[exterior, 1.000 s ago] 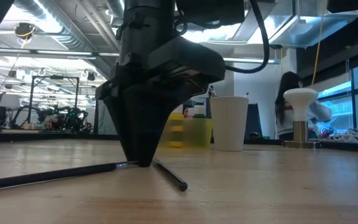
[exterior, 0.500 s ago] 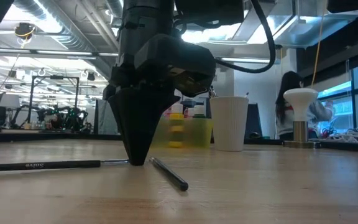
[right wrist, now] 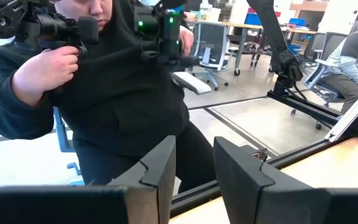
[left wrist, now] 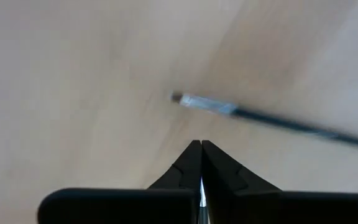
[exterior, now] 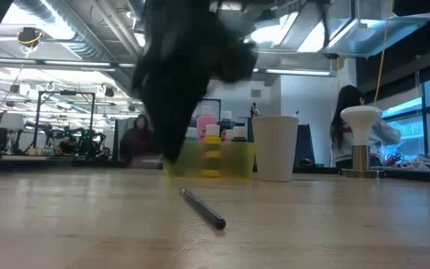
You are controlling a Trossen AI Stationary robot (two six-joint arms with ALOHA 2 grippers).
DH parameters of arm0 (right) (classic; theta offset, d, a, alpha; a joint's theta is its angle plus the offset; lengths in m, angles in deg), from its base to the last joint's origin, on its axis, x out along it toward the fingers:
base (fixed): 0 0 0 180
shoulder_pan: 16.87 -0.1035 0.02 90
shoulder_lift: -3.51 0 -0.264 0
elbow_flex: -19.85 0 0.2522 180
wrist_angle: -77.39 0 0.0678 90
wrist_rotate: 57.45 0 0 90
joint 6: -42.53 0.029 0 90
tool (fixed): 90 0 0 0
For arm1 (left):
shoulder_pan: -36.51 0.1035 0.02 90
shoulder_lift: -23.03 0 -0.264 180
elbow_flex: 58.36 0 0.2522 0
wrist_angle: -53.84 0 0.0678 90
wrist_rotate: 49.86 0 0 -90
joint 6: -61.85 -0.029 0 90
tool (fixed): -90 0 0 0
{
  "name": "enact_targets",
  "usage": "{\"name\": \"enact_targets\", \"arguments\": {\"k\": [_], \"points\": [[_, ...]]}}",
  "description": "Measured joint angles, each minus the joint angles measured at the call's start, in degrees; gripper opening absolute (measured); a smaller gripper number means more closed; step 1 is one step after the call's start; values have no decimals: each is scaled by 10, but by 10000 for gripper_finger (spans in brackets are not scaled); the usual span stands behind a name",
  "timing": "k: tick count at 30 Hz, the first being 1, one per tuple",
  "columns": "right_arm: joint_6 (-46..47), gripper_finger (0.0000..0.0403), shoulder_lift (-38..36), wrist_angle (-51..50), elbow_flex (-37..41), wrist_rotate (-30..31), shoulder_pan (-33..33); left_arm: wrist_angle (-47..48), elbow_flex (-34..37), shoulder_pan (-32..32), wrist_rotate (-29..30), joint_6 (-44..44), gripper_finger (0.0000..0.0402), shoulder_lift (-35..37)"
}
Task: Pick & Place Paint Supplies
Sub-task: Put the black paintbrush into the white cup
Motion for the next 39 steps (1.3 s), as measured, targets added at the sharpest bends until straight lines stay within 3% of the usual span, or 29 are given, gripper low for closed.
{"name": "enact_targets", "arguments": {"k": [5,10,21,25,31,39], "points": [[-1,112,0,0,0,11,0,61,-68,-3,45,-4,1,11],[-25,112,0,3,0,113,0,79,-155,-11,100,-38,1,17],[-35,112,0,34,0,310,0,90,-313,-51,341,-208,1,22],[-36,112,0,71,0,346,0,53,-311,-67,432,-308,1,48],[-51,112,0,111,0,360,0,5,-311,-62,422,-425,1,105],[-116,112,-1,233,0,465,0,-121,-311,-5,192,-572,1,174]]}}
